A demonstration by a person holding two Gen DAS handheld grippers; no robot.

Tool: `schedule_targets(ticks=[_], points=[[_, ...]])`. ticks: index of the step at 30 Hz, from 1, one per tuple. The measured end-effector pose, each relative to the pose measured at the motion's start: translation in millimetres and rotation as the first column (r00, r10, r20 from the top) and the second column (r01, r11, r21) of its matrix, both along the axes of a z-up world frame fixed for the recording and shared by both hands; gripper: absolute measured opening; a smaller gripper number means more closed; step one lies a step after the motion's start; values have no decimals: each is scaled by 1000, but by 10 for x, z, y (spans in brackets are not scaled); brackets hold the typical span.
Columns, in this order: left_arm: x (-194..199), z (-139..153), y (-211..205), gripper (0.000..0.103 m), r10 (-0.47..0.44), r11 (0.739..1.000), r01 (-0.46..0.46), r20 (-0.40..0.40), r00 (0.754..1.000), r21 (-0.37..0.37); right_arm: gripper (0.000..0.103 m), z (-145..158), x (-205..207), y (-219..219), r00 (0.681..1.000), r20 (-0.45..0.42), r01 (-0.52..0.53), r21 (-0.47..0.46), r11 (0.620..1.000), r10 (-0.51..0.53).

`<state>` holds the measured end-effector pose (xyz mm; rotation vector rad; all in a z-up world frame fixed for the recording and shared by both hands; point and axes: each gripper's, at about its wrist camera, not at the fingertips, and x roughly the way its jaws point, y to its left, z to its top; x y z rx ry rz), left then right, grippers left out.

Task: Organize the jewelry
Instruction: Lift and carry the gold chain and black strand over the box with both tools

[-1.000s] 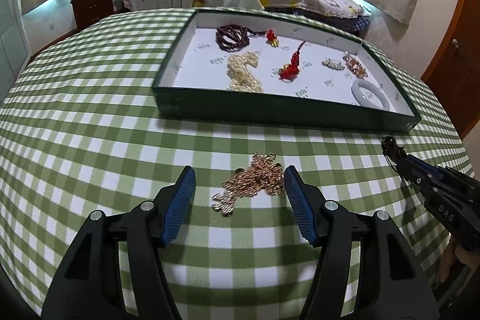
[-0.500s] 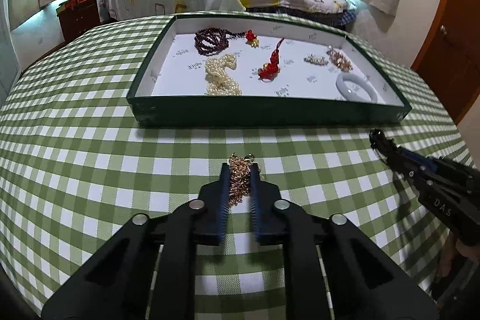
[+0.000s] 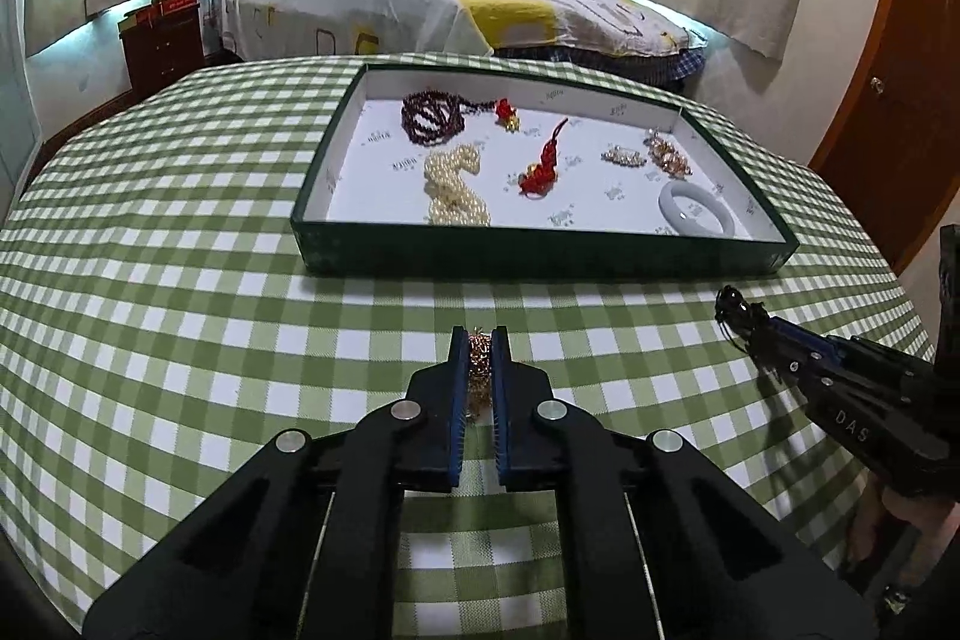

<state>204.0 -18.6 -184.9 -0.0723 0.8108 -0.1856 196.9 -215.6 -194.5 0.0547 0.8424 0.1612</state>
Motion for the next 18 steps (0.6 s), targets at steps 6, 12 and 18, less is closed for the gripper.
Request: schedule_targets(ticks=[6, 12, 18], points=[[-27, 82, 17, 8, 2, 1000, -3, 19, 1000, 2, 13, 68, -27, 1, 1000, 20, 3, 7, 1000, -3], [-60, 166, 11, 8, -1, 1000, 1, 42, 999, 7, 13, 175, -66, 0, 999, 45, 6, 20, 1000, -7], [-99, 259, 0, 8, -4, 1000, 4, 65, 998, 3, 13, 310, -126, -5, 997, 78, 6, 35, 999, -9]])
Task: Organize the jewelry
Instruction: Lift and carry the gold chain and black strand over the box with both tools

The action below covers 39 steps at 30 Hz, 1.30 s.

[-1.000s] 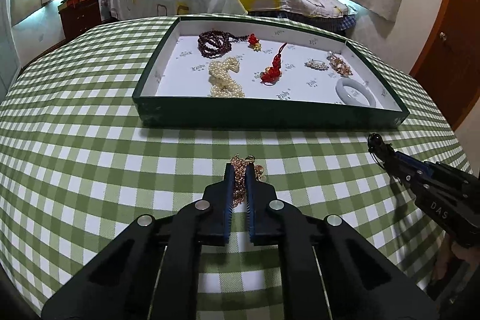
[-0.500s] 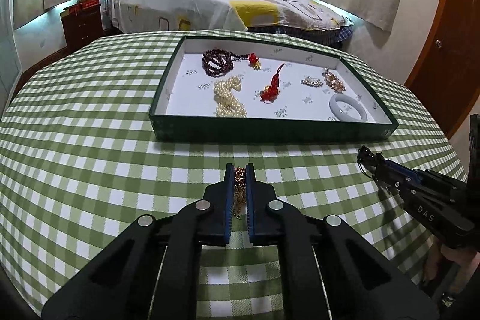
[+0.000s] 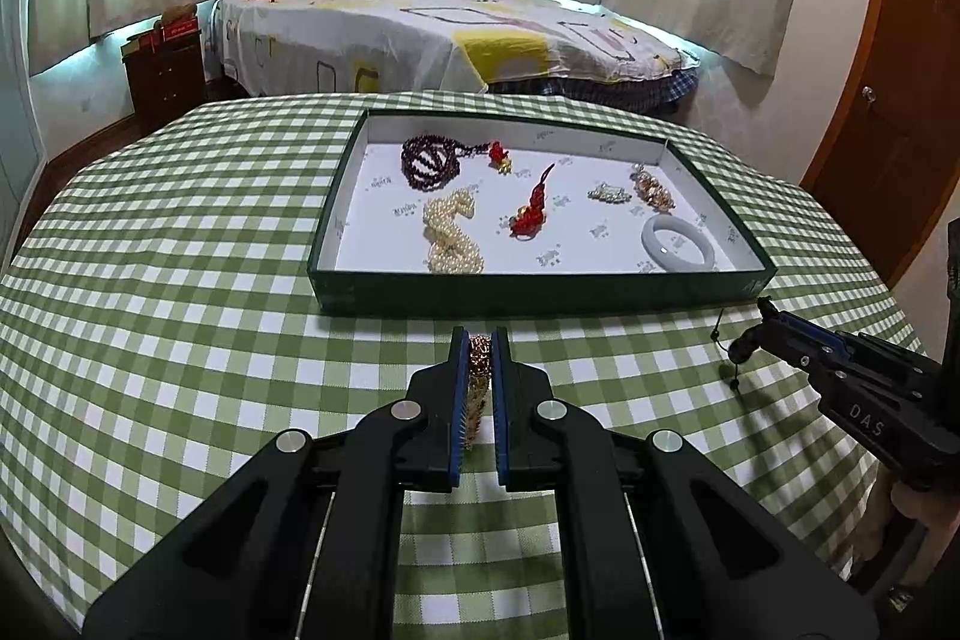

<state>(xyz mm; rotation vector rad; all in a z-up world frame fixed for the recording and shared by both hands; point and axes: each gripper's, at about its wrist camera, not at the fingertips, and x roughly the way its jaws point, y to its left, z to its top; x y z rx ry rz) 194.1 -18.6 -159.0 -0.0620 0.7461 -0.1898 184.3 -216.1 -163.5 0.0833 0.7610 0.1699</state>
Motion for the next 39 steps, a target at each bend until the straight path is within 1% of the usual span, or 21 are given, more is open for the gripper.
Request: schedule_targets(ticks=[9, 16, 22, 30, 34, 37, 39], points=[[-36, 231, -29, 8, -17, 1000, 18, 50, 999, -25, 13, 244, -50, 25, 998, 56, -11, 17, 1000, 10], [35, 464, -109, 8, -43, 998, 48, 98, 994, -50, 13, 411, -3, 65, 995, 97, -21, 19, 1000, 19], [206, 656, -196, 8, -59, 995, 69, 143, 988, -66, 13, 613, 109, 123, 988, 151, -36, 16, 999, 33], [528, 882, -338, 8, -71, 992, 90, 203, 977, -85, 13, 901, 367, 221, 971, 232, -64, 7, 998, 61], [692, 887, -404, 8, -72, 992, 93, 217, 974, -90, 13, 964, 535, 254, 964, 256, -72, 14, 997, 66], [811, 765, -436, 8, -71, 992, 90, 197, 978, -89, 13, 907, 659, 270, 966, 248, -78, 18, 997, 71], [880, 644, -444, 8, -68, 993, 84, 174, 982, -88, 13, 802, 734, 296, 970, 229, -84, 17, 996, 77]])
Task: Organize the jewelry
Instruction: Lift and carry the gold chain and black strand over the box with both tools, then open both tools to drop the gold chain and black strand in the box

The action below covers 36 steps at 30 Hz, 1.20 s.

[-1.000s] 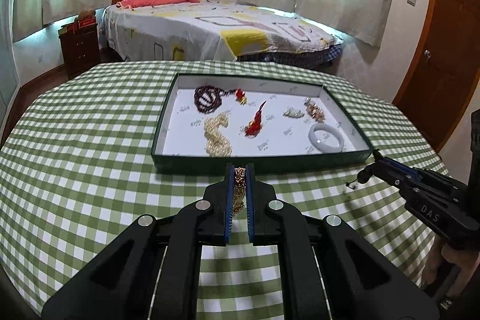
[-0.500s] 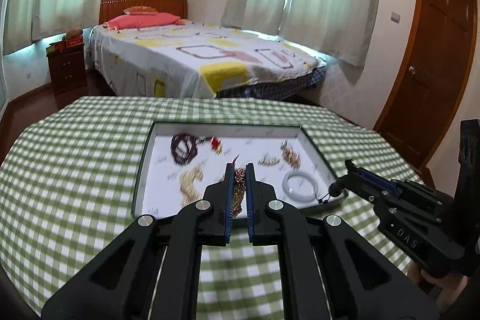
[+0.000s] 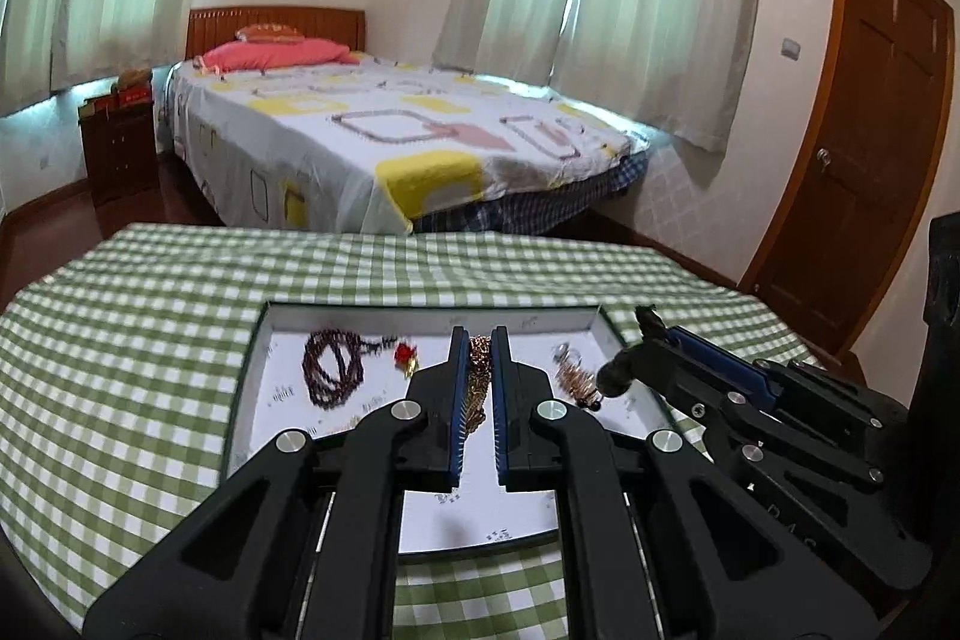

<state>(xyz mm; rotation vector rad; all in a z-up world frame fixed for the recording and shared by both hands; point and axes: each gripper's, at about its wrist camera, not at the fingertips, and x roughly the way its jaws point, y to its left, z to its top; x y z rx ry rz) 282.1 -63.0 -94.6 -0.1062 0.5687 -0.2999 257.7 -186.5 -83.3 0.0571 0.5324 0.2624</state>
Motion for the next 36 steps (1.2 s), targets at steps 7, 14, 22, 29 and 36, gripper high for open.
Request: schedule_targets(ticks=[7, 14, 22, 29, 36], points=[[196, -472, -26, 8, 4, 999, -1, -78, 997, 34, 13, -445, 223, 68, 995, -98, -10, -9, 1000, 9], [342, -811, -46, 8, -3, 999, 11, -151, 988, 51, 13, -756, 357, 106, 983, -181, -23, -24, 999, 19], [396, -957, -89, 8, -5, 997, 20, -201, 980, 72, 13, -900, 440, 118, 973, -229, -36, -33, 999, 28], [429, -1041, -70, 8, 0, 997, 17, -237, 972, 72, 13, -920, 436, 83, 971, -239, -33, -30, 999, 25], [426, -1088, -58, 8, 5, 996, 16, -248, 969, 82, 15, -925, 434, 99, 970, -244, -37, -39, 999, 26]])
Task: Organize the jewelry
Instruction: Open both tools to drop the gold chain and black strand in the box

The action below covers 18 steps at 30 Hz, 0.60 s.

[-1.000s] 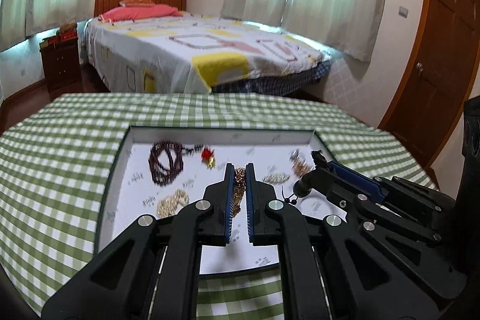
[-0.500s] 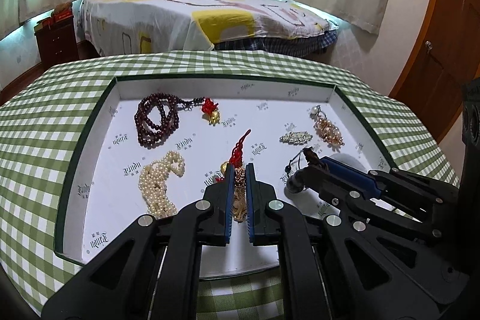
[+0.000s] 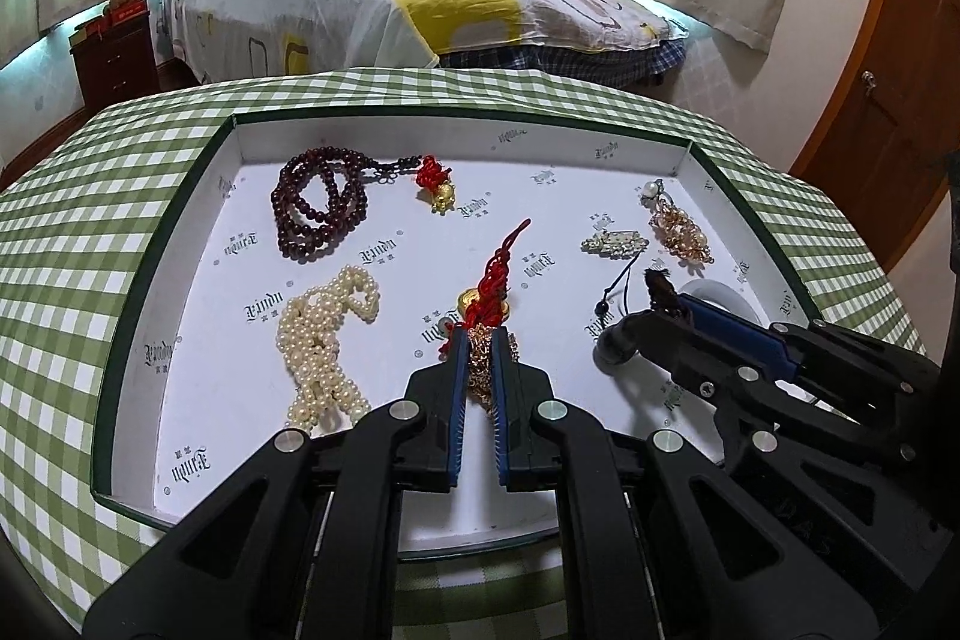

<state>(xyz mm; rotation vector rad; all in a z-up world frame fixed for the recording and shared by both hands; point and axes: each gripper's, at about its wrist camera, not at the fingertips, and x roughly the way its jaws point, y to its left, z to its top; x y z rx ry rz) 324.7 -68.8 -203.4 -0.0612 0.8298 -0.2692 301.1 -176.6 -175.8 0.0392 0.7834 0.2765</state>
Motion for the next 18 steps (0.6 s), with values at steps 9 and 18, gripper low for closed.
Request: schedule_targets(ticks=[9, 18], points=[[-20, 8, 15, 10, 5, 1000, -5, 2, 1000, 18, 23, -44, -43, -6, 1000, -12, 0, -4, 1000, 0], [-97, 58, 50, 41, 25, 999, -26, 29, 999, 42, 40, -4, -110, -64, 1000, 2, 22, -4, 1000, -22]])
